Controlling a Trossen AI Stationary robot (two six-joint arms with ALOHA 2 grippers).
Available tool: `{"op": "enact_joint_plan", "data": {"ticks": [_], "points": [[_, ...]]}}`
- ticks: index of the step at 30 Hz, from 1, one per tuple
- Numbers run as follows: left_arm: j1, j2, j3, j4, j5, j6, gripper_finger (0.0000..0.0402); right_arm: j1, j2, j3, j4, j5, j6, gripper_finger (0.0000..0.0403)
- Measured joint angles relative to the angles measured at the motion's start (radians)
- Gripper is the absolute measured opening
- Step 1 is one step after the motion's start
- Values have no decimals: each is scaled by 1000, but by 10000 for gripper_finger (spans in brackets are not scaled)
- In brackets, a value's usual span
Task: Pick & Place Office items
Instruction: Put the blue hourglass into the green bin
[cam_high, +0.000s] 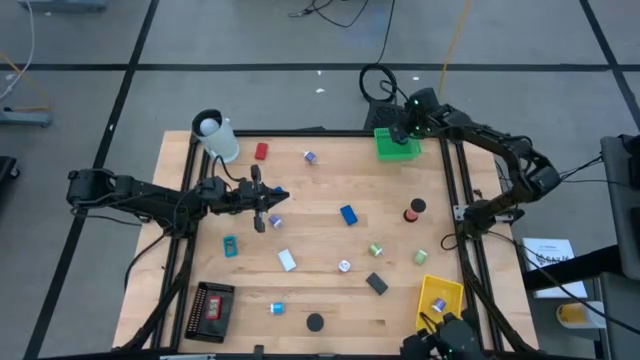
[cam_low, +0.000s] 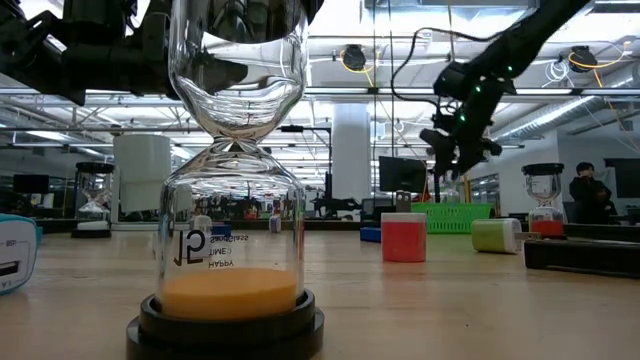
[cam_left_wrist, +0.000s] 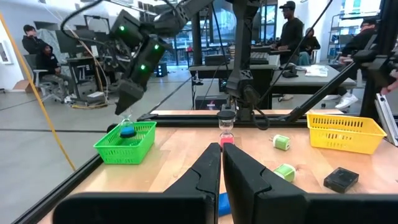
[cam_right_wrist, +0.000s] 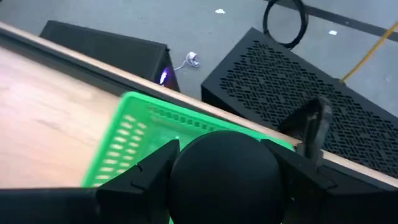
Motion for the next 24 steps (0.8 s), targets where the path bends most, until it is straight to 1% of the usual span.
{"op": "enact_joint_plan", "data": {"ticks": [3, 6, 8, 12, 15, 17, 21, 24], "points": [[0, 0, 0, 0, 0, 0, 26, -24, 0, -45, 56, 0, -4, 202], [0, 0, 0, 0, 0, 0, 26, -40, 0, -84, 100, -4, -5, 210], [0, 0, 0, 0, 0, 0, 26, -48, 0, -104, 126, -30, -10, 213], [0, 0, 0, 0, 0, 0, 26, -48, 0, -127, 171, -33, -17, 202], [0, 0, 0, 0, 0, 0, 26, -49, 0, -134, 191, -54, -20, 202], [0, 0, 0, 0, 0, 0, 26, -49, 0, -134, 190, -54, -16, 212], [0, 0, 0, 0, 0, 0, 26, -49, 0, -134, 189, -53, -15, 256], [0, 0, 0, 0, 0, 0, 26, -49, 0, -134, 194, -47, -16, 276]]}}
